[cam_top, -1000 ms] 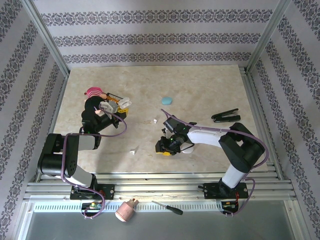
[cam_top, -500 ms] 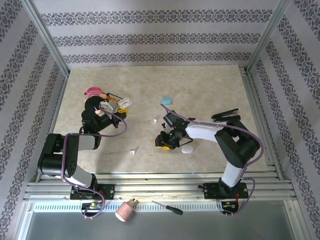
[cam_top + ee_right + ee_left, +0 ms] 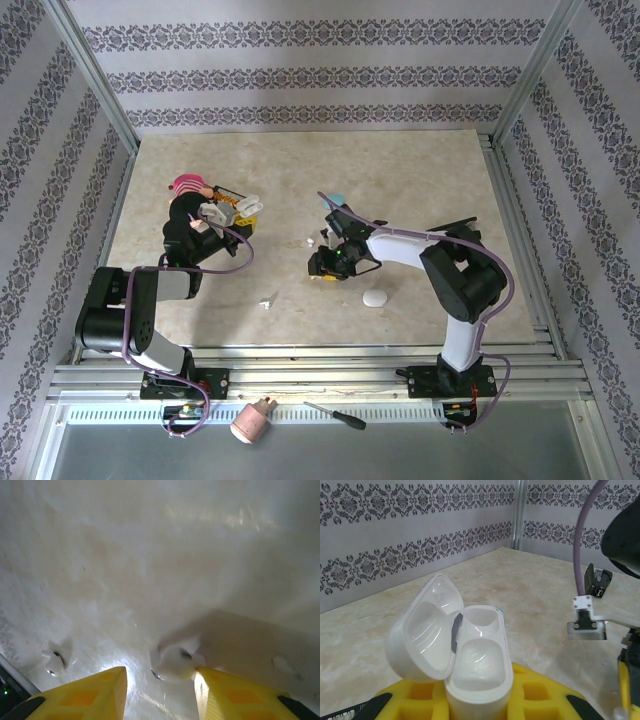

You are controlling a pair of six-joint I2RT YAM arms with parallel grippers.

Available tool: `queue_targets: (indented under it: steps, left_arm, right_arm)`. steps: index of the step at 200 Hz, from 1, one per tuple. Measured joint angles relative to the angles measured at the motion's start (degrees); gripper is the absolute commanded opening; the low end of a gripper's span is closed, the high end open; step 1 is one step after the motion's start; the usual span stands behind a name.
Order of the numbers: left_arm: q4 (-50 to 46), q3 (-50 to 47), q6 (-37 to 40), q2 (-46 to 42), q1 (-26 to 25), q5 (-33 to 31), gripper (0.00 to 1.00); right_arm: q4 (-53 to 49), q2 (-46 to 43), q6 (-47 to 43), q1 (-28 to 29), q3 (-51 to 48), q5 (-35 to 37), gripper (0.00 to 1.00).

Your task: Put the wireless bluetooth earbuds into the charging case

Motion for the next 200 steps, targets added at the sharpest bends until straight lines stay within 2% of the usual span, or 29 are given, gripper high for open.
queue_targets:
  steps: [65,112,135,200]
  left_arm:
    - [0.0,0.0,0.0,0.0,0.0,0.0,0.04]
    - [0.0,0.0,0.0,0.0,0.0,0.0,0.04]
    - [0.0,0.0,0.0,0.0,0.0,-0.2,0.04]
    - [-0.2,0.0,0.1,-0.4,0.3,-2.1,0.04]
  right_arm:
    - [-1.0,2.3,-3.9,-0.7,5.6,0.3,0.42]
    - [-5.8,1.5,-8.1,-0.6,6.1,4.9,0.44]
    - [-10.4,0.7,-11.0,1.0,6.6,10.6,0.45]
    - [-23.0,3.9,-16.6,11.6,17.2,29.7,0.41]
